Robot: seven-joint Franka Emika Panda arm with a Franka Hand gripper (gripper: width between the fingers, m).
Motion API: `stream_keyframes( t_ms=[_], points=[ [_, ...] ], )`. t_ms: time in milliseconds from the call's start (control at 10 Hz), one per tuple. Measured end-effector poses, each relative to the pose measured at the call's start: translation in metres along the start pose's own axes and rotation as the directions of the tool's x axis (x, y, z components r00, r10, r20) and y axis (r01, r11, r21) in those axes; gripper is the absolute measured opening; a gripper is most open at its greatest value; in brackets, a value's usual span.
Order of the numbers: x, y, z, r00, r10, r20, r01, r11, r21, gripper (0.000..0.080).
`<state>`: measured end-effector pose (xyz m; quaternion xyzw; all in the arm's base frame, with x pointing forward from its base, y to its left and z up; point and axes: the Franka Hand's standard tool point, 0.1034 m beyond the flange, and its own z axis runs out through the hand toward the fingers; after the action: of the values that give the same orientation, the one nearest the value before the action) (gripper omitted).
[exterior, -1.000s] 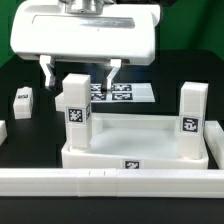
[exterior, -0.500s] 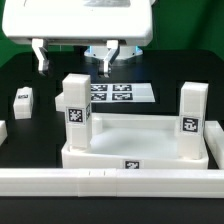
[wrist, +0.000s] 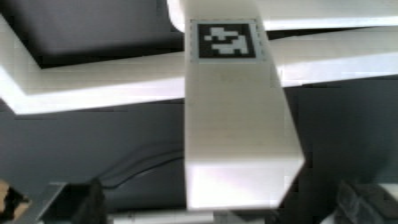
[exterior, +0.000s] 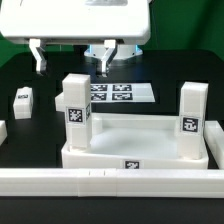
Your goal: Assemble desk
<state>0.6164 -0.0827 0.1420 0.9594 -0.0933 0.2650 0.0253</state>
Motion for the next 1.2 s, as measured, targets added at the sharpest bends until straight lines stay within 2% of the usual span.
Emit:
stream_keyframes(
  t_ms=[100, 400, 700, 900, 1000, 1100, 1200],
  points=[
    [-0.005, 0.0, 0.005, 0.996, 0.008, 0.094, -0.01, 1.0, 0.02, 0.0648],
    [-0.007, -0.002, 0.009, 0.95, 0.013, 0.312, -0.036, 0.997, 0.068, 0.0648],
    [-0.011, -0.009, 0.01, 0.858, -0.005, 0.514, -0.059, 0.992, 0.109, 0.0648],
    [-0.008, -0.01, 0.015, 0.838, -0.01, 0.546, -0.061, 0.992, 0.112, 0.0648],
    [-0.007, -0.01, 0.016, 0.841, -0.004, 0.542, -0.057, 0.994, 0.096, 0.0648],
    [-0.004, -0.011, 0.017, 0.848, 0.009, 0.531, -0.051, 0.997, 0.064, 0.0648],
    [-0.002, -0.01, 0.018, 0.856, -0.002, 0.517, -0.034, 0.998, 0.061, 0.0648]
  ],
)
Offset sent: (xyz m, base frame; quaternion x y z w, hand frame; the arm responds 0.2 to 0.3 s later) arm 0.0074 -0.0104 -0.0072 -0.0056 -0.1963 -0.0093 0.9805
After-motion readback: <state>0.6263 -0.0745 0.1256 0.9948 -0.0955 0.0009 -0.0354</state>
